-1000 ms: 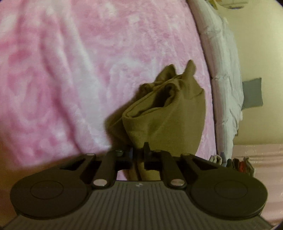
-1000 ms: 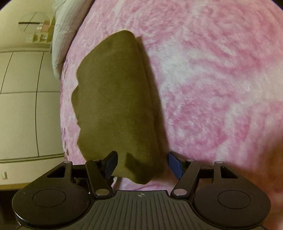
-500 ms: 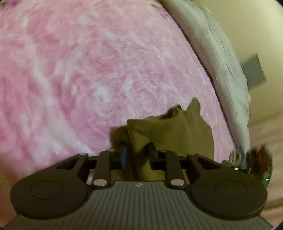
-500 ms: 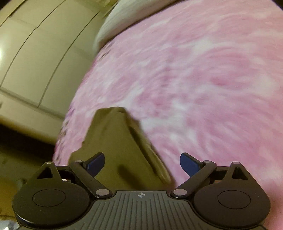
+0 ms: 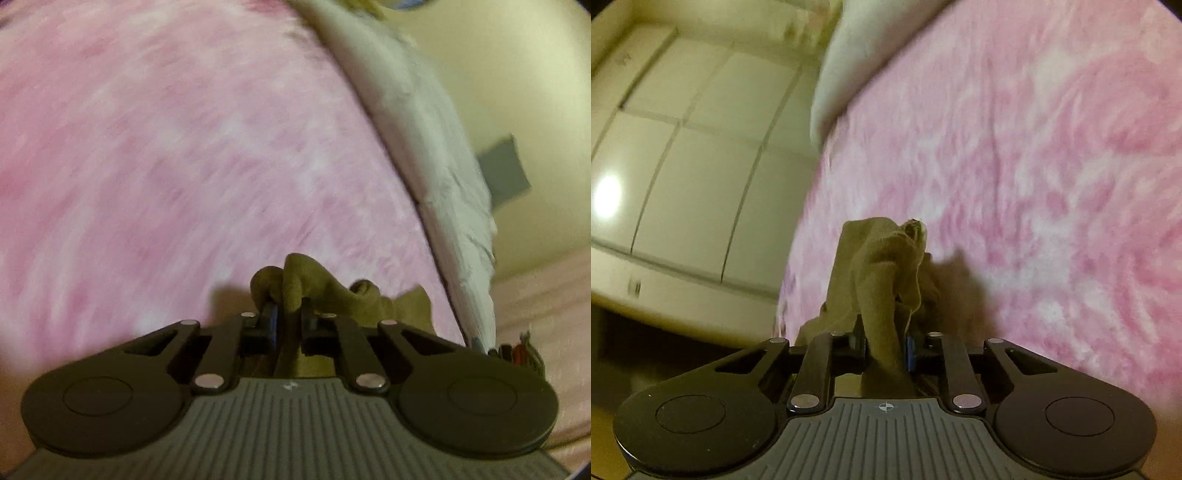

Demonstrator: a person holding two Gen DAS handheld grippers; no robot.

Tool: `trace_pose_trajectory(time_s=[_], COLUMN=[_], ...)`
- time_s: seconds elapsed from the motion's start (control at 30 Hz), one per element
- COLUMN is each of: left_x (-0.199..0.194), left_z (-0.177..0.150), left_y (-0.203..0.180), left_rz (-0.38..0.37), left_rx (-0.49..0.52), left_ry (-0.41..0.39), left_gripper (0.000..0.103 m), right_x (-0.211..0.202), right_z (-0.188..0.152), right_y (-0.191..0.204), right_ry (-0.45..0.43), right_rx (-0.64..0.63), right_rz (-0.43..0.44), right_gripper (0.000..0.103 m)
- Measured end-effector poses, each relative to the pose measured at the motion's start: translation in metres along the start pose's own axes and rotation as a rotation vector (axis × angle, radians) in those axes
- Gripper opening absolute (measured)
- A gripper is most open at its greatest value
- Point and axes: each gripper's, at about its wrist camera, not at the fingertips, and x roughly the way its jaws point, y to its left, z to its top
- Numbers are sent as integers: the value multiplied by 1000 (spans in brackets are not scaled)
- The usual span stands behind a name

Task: Fold clothes
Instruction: 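Lay the folded sweater down and open both grippers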

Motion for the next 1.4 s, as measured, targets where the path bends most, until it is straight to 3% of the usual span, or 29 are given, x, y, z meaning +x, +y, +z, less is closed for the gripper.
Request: trace_pose_trajectory(time_s=[0.1, 0.17, 0.2, 0.33, 0.4, 0.47, 0.6, 0.7, 0.8, 0.87, 0.93, 1.03, 1.13, 1.27, 1.4], left_x=[33, 36, 37, 11, 1, 5, 49, 87, 97, 81, 51, 8, -11, 3, 41], left_z=[26, 29, 30, 24, 20, 8, -3, 9, 19, 26, 24, -1, -32, -70, -85], left_y=[-9, -14, -16, -41, -55, -74, -95, -86, -74, -66, -69, -92, -112, -123, -111], left_rz=[84, 150, 182, 318, 253, 151, 110, 156, 255, 266, 256, 254, 225, 233, 333], left_rx=[100, 122, 131, 198, 213, 293, 474, 504, 460, 378, 357, 420, 477, 580, 653], left_ry=[33, 24, 18, -96, -98, -11, 60, 36, 6, -16, -39, -31, 10, 55, 109], left_gripper=[10, 24, 26, 25, 21, 4, 4, 6, 4, 3, 3, 3, 3, 3, 3], right_x=[22, 40, 41, 31, 28, 29, 76, 70, 60, 53, 47, 15, 2, 20, 51], right_z=[4, 13, 17, 26, 23, 18, 21, 23, 26, 28, 30, 11, -21, -48, -61], right_y=[9, 14, 21, 55, 68, 79, 77, 71, 65, 61, 57, 73, 94, 91, 71], right_ry=[-54, -43, -67, -139, -134, -87, -16, -44, -76, -98, -119, -109, -43, 0, 73], right_rx=[-27, -60, -106, -319, -412, -501, -634, -614, -584, -564, -543, -524, -565, -600, -647], right_rz=[-130, -271, -325, -446, -419, -386, -421, -463, -506, -534, -562, -499, -450, -473, -546], right_gripper=[21, 69, 77, 77, 75, 52, 51, 51, 51, 51, 51, 51, 51, 51, 50])
